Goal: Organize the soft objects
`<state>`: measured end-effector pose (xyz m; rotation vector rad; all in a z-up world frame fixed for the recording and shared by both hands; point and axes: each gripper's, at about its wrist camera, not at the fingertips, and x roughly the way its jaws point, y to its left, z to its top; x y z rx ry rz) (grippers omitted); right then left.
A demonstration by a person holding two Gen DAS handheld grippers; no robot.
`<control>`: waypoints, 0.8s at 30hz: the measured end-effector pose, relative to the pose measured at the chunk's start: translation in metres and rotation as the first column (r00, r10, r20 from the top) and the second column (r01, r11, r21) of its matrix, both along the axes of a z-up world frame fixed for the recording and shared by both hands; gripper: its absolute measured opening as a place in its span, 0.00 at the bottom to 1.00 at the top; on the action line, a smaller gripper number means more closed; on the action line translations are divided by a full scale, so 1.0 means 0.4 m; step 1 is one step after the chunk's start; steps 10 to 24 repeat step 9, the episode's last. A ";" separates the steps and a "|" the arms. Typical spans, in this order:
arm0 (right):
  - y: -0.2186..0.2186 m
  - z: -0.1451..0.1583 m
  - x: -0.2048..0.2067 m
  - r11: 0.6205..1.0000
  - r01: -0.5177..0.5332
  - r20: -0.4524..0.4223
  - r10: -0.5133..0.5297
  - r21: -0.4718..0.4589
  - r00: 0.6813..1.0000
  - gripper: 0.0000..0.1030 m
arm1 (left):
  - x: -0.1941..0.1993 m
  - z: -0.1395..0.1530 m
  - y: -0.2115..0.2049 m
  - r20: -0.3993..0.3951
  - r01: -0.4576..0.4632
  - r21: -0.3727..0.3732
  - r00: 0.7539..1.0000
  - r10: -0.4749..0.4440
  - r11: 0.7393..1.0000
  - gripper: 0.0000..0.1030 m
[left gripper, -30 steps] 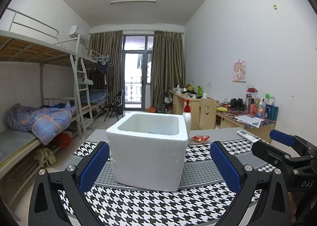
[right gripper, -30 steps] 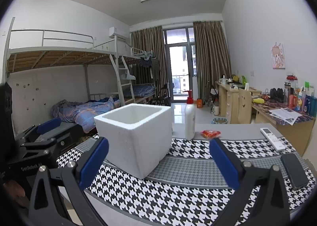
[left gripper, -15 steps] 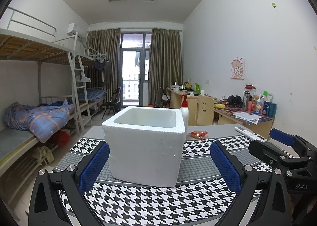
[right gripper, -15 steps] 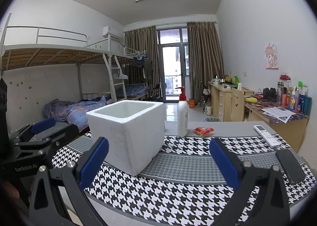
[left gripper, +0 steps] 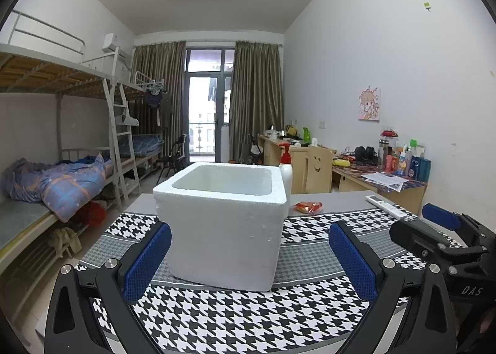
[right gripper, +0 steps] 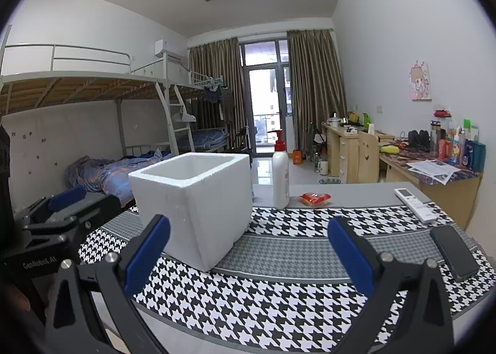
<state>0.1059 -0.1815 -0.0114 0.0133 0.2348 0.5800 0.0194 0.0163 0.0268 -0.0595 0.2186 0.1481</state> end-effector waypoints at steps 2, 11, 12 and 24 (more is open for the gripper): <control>0.000 -0.002 0.001 1.000 -0.003 -0.004 0.003 0.002 1.000 0.99 | 0.003 -0.001 -0.001 -0.005 0.002 -0.001 1.000 -0.002 1.000 0.99; -0.001 -0.002 0.004 1.000 -0.006 -0.009 0.006 0.007 1.000 0.99 | 0.009 -0.004 -0.006 -0.010 0.007 0.004 1.000 -0.007 1.000 0.99; -0.001 -0.002 0.004 1.000 -0.006 -0.009 0.006 0.007 1.000 0.99 | 0.009 -0.004 -0.006 -0.010 0.007 0.004 1.000 -0.007 1.000 0.99; -0.001 -0.002 0.004 1.000 -0.006 -0.009 0.006 0.007 1.000 0.99 | 0.009 -0.004 -0.006 -0.010 0.007 0.004 1.000 -0.007 1.000 0.99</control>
